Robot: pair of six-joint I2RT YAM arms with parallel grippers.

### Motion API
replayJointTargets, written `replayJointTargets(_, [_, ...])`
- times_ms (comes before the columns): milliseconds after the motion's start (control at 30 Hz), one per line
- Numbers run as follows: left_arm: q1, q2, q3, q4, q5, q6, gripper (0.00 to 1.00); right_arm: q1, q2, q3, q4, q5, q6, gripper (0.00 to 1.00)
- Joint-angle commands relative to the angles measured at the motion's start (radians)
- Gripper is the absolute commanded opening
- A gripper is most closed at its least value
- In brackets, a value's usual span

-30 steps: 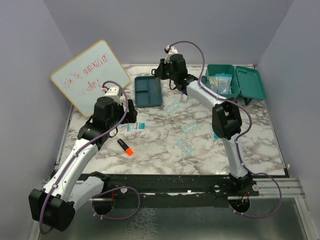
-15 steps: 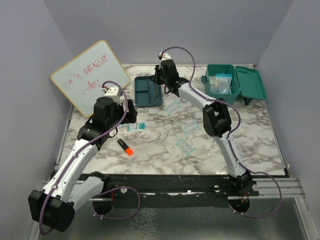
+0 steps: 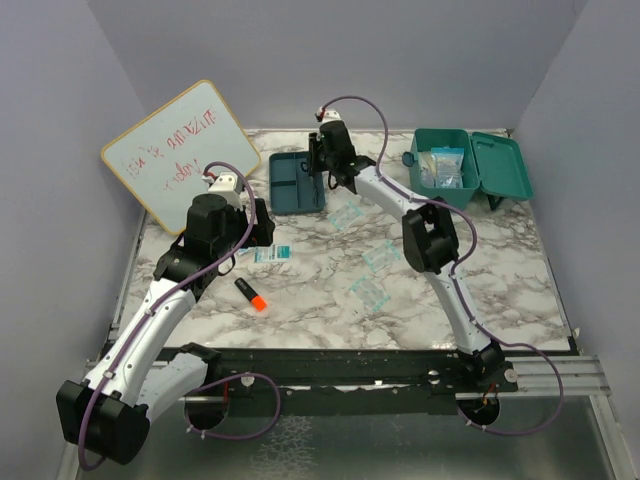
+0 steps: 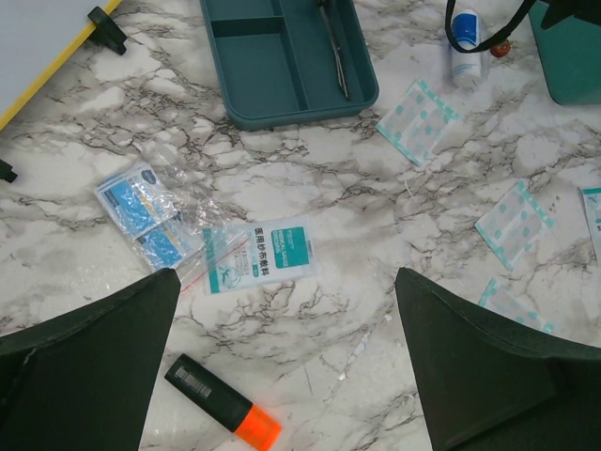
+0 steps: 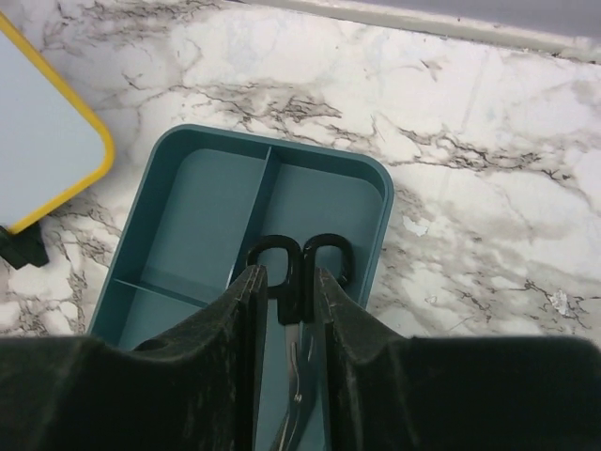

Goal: Organize the medicine kit
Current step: Place the scissors in the medicine box compartment.

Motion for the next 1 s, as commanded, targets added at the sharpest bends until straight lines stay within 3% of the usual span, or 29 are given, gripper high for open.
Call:
replayJointTargets(0, [0.0, -0.015, 0.002, 0.003, 0.018, 0.013, 0.99, 0.005, -0.042, 0.027, -0.011, 0.011, 0.0, 0.34])
replayJointTargets(133, [0.001, -0.013, 0.002, 0.004, 0.018, 0.013, 0.99, 0.004, -0.111, -0.004, -0.023, 0.0, -0.006, 0.42])
replayJointTargets(267, [0.0, -0.008, 0.001, 0.004, 0.017, 0.013, 0.99, 0.004, -0.22, -0.101, -0.044, 0.007, 0.018, 0.44])
replayJointTargets(600, [0.001, -0.001, -0.001, 0.002, 0.018, 0.013, 0.99, 0.004, -0.638, -0.558, -0.137, 0.118, 0.097, 0.45])
replayJointTargets(967, [0.0, 0.014, -0.001, 0.003, 0.036, 0.01, 0.99, 0.005, -1.055, -0.986, -0.392, 0.238, 0.194, 0.45])
